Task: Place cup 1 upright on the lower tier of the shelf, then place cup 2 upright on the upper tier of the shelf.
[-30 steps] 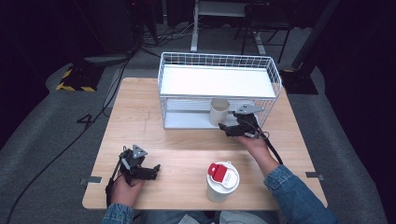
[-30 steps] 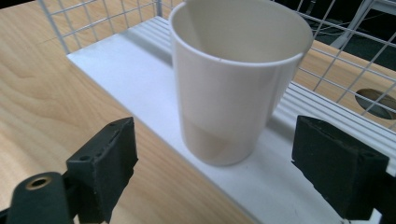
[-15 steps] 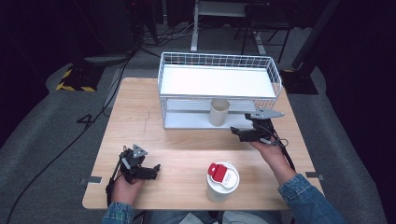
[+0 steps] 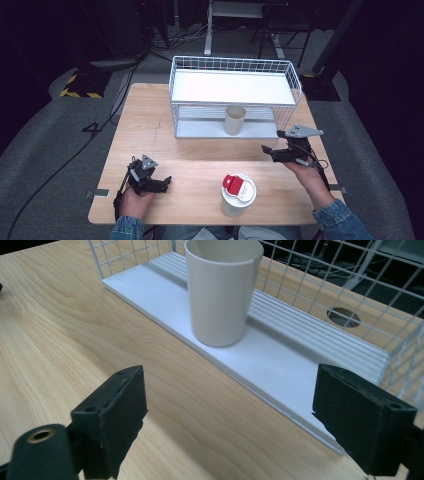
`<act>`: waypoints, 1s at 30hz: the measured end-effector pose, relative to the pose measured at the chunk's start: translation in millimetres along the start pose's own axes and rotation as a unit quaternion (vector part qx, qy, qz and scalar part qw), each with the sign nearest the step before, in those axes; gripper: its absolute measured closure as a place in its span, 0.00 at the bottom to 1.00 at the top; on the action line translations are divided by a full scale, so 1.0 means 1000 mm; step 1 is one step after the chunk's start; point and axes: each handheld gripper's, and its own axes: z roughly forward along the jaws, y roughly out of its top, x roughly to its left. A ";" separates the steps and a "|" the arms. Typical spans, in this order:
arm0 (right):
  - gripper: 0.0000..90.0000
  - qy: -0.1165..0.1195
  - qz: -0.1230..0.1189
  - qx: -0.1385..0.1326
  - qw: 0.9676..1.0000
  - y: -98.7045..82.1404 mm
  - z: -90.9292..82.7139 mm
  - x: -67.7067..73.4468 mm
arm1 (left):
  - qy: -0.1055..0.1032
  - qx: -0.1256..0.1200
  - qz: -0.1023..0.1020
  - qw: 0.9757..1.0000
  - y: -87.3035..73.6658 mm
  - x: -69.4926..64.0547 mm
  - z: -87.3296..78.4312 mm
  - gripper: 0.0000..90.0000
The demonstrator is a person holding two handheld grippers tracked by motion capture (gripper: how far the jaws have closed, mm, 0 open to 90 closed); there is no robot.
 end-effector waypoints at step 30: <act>0.17 -0.046 0.049 0.068 0.995 -0.094 -0.028 -0.023 | -0.001 0.006 -0.003 1.000 0.001 -0.004 -0.001 0.00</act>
